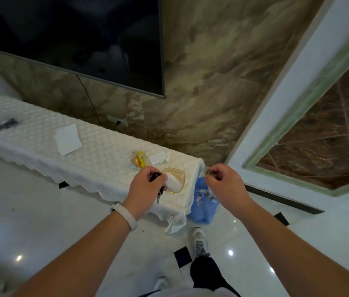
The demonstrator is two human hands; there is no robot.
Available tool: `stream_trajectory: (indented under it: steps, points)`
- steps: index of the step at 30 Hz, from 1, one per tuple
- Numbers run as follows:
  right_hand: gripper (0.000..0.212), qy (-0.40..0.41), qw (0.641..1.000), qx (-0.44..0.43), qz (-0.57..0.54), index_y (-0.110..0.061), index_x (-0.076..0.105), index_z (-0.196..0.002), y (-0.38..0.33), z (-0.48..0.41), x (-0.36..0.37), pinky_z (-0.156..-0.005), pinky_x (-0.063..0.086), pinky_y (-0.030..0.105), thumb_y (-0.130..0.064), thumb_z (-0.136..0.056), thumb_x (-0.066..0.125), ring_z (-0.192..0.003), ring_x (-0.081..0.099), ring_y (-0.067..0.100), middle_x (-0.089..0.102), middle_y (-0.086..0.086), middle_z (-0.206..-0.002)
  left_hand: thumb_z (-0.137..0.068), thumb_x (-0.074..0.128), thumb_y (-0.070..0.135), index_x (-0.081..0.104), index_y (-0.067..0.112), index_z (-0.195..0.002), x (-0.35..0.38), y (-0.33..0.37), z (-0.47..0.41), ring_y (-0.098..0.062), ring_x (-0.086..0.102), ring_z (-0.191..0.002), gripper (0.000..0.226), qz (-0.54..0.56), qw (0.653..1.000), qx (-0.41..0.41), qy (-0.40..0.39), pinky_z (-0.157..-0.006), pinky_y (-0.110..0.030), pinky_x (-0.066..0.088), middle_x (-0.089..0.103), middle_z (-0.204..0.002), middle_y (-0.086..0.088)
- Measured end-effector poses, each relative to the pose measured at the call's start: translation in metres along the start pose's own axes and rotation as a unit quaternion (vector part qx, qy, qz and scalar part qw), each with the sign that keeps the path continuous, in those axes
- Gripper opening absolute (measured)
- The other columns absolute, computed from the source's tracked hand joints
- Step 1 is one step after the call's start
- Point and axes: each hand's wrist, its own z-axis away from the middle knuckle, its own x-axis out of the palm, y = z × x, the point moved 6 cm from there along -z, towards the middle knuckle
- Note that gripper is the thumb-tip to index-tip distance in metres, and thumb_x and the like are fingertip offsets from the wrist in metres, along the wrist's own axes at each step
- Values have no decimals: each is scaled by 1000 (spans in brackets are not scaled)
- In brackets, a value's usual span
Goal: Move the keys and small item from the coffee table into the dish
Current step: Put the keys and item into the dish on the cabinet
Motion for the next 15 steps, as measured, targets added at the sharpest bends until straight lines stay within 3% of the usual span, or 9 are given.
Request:
stream_trajectory:
  steps: [4,8,13,15]
  points:
    - [17,-51,999,-14,9,-32,60,-75,1,-60,8,-47,44,9,-21,-85,66,-59,59,4,66,-8,-72,-87,69,16,62,13,-88,8,-3,-35,-25,72,-69,8,-11,998,-27,48,-63,-35,58,73,-76,-8]
    - [11,-108,994,-21,19,-29,62,-77,15,-118,16,-51,45,15,-21,-84,66,-63,59,7,68,-5,-75,-87,68,13,60,14,-84,26,-4,-69,-14,69,-58,9,-12,996,-55,74,-51,-22,51,71,-70,-5]
    - [4,-172,984,-19,51,-23,64,-81,46,-171,43,-64,48,29,-21,-82,67,-72,63,14,69,-3,-77,-88,67,12,59,14,-83,49,-26,-106,-33,70,-66,9,-3,990,-97,100,-55,-37,53,70,-60,-1]
    - [4,-185,981,-17,60,-21,64,-80,56,-185,58,-66,50,31,-20,-81,67,-72,62,17,68,-1,-76,-88,66,13,59,14,-83,56,-40,-118,-31,67,-62,9,-1,988,-118,102,-54,-36,52,70,-57,0]
